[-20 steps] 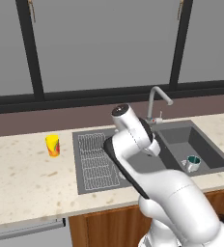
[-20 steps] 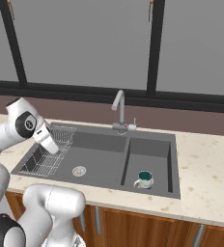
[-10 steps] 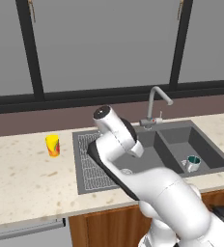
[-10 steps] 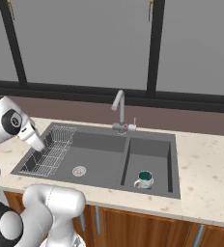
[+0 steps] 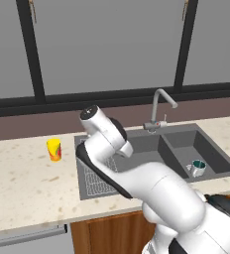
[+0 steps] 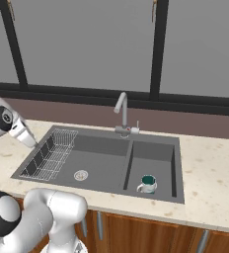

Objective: Move any existing items from the left basin to the right basin for drying. Then move the cup from the counter to the left basin of the sink for washing.

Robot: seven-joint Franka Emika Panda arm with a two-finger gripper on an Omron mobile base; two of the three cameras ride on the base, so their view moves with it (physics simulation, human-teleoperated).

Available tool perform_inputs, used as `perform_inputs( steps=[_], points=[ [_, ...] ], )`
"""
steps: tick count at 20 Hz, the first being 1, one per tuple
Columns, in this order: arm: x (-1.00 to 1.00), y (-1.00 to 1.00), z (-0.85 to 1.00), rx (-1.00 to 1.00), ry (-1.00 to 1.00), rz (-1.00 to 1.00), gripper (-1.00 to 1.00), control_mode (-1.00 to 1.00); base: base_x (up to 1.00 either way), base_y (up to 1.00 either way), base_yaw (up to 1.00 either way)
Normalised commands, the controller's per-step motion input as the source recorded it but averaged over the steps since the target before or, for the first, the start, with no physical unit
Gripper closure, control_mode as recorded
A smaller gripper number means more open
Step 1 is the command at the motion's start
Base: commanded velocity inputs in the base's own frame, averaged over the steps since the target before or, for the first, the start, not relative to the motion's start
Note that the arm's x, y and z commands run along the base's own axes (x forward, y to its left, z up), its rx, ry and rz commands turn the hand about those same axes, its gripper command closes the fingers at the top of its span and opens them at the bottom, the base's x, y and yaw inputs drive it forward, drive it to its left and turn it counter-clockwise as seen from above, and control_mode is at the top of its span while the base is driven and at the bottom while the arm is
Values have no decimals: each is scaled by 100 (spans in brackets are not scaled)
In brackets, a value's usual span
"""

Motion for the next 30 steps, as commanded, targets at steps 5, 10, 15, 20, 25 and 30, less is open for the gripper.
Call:
perform_inputs(
  steps=[5, 10, 15, 20, 25, 30],
  points=[
    [15, 41, 4, 3, 0, 8, -100, -100, 0, 0, 0],
    [4, 24, 0, 3, 0, 6, -100, -100, 0, 0, 0],
    [1, 0, 0, 2, 0, 3, -100, -100, 0, 0, 0],
    [1, 0, 0, 8, -2, 12, -100, -100, 0, 0, 0],
    [13, 2, 0, 10, -1, 13, -100, -100, 0, 0, 0],
    [18, 8, 0, 10, 0, 11, -100, -100, 0, 0, 0]
  ],
)
